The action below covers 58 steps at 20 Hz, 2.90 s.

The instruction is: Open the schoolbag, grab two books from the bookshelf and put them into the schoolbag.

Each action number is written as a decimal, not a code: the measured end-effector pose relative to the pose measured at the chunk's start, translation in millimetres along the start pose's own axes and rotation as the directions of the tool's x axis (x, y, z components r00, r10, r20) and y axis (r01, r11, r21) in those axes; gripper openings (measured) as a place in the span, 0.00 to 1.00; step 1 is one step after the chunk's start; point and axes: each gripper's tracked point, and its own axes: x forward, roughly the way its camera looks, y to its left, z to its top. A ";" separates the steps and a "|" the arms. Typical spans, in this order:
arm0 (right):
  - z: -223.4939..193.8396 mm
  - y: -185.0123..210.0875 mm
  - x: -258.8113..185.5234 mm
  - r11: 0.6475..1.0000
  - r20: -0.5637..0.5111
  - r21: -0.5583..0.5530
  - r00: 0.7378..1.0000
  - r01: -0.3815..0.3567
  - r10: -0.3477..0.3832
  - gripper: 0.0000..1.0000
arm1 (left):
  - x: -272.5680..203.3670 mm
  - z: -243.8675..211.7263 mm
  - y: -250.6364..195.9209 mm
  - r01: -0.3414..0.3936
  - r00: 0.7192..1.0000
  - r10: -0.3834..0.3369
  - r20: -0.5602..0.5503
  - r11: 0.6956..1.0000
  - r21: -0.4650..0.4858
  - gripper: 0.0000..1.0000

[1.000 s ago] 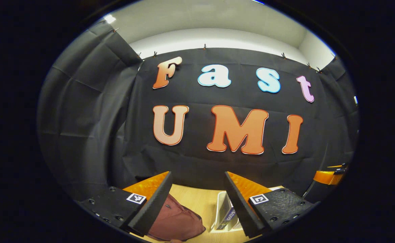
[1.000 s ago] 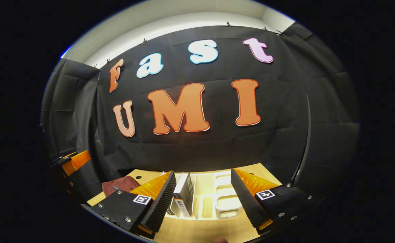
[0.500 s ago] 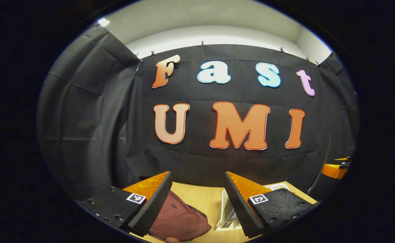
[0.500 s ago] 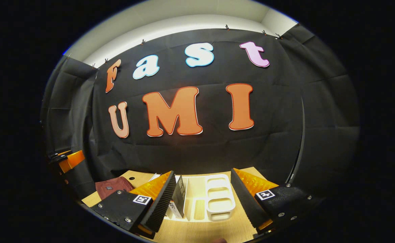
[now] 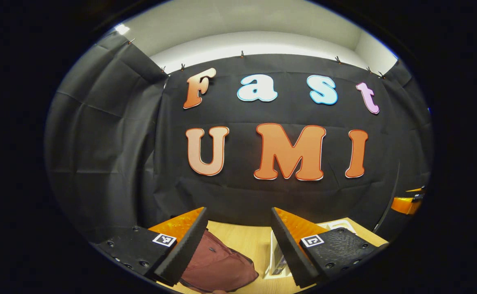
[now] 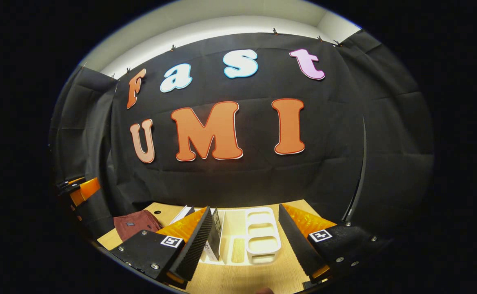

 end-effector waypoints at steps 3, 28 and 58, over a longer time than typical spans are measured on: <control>-0.1 -1.0 1.2 1.000 -0.002 0.008 1.000 0.004 -0.004 1.00 | -0.3 -4.8 1.0 0.002 1.000 -0.002 -0.012 1.000 0.004 0.95; -35.0 7.1 31.6 0.985 -0.091 -0.027 0.981 0.170 -0.172 0.97 | 47.8 -112.5 29.5 0.154 0.970 -0.088 -0.227 0.944 0.291 0.95; -95.2 -31.8 19.6 0.968 -0.282 -0.059 0.926 0.245 -0.252 0.97 | -11.1 -419.0 21.5 0.509 0.618 0.022 -0.786 0.751 0.421 0.53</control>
